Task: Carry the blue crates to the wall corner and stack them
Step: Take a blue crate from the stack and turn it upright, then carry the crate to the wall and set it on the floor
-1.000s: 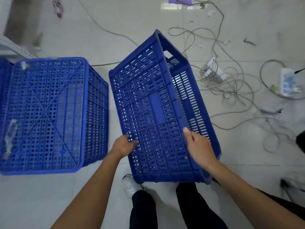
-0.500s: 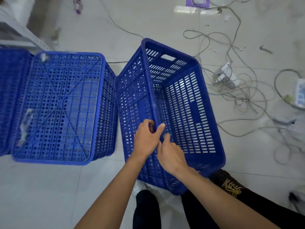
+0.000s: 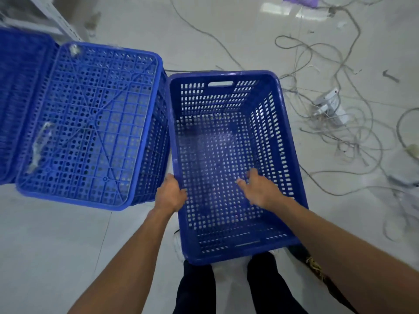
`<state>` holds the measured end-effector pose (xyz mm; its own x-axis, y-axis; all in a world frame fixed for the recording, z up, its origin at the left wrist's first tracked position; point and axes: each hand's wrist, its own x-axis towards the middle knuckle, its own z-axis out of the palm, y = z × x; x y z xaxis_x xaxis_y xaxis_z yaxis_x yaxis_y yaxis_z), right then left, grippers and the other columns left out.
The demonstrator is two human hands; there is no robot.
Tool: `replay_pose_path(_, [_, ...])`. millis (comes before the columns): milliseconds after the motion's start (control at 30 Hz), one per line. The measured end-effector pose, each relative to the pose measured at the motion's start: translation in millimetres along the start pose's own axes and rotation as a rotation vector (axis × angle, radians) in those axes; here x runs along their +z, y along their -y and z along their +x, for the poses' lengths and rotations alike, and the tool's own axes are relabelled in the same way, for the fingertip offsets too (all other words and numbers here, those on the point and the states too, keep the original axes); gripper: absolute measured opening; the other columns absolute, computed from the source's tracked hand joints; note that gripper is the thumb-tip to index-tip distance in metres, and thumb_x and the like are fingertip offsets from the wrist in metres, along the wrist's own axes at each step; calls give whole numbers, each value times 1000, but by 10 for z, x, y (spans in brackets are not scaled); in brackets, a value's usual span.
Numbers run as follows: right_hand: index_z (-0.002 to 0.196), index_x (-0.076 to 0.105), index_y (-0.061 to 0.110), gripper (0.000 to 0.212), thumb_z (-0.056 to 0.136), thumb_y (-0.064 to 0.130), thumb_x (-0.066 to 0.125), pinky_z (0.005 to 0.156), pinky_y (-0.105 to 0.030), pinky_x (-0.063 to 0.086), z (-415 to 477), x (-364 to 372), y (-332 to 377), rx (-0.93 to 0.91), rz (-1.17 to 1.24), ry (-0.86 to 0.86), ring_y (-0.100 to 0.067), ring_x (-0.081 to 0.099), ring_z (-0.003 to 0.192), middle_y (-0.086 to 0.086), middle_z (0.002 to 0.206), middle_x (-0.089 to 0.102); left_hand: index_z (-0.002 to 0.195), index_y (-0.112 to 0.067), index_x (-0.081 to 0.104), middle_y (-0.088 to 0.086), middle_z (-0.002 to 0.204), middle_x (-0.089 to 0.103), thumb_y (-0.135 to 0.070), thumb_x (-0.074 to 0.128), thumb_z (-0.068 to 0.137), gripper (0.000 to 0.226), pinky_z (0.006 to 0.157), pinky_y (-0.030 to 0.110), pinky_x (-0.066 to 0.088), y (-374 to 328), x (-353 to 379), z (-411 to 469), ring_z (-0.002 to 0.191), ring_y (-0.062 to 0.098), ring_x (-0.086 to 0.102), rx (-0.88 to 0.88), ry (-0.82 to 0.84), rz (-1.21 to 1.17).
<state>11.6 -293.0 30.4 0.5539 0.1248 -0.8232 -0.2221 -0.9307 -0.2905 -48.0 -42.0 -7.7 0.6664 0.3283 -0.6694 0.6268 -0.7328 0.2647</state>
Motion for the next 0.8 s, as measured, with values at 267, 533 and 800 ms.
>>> replay_pose_path(267, [149, 13, -4, 71, 101, 39, 43, 83, -42, 43, 618, -393, -587, 144, -111, -227, -40, 57, 112, -24, 130, 56, 106, -6, 47, 9, 90, 56, -22, 58, 90, 24, 65, 35, 42, 385, 169, 293, 77, 29, 55, -146, 22, 19])
replay_pose_path(533, [131, 42, 10, 49, 90, 34, 54, 79, -39, 43, 852, -545, -1051, 216, -58, -277, -34, 56, 98, -16, 128, 56, 95, -9, 48, 12, 89, 60, -27, 53, 94, 19, 60, 36, 39, 492, 234, 443, 73, 27, 55, -163, -4, -46])
replay_pose_path(800, [143, 39, 15, 55, 90, 14, 55, 96, -45, 49, 970, -728, -987, 225, 367, -266, -29, 56, 109, -10, 134, 55, 111, -9, 48, 9, 89, 59, -10, 53, 89, 22, 59, 38, 46, 265, 148, 653, 70, 26, 56, -246, -95, -232])
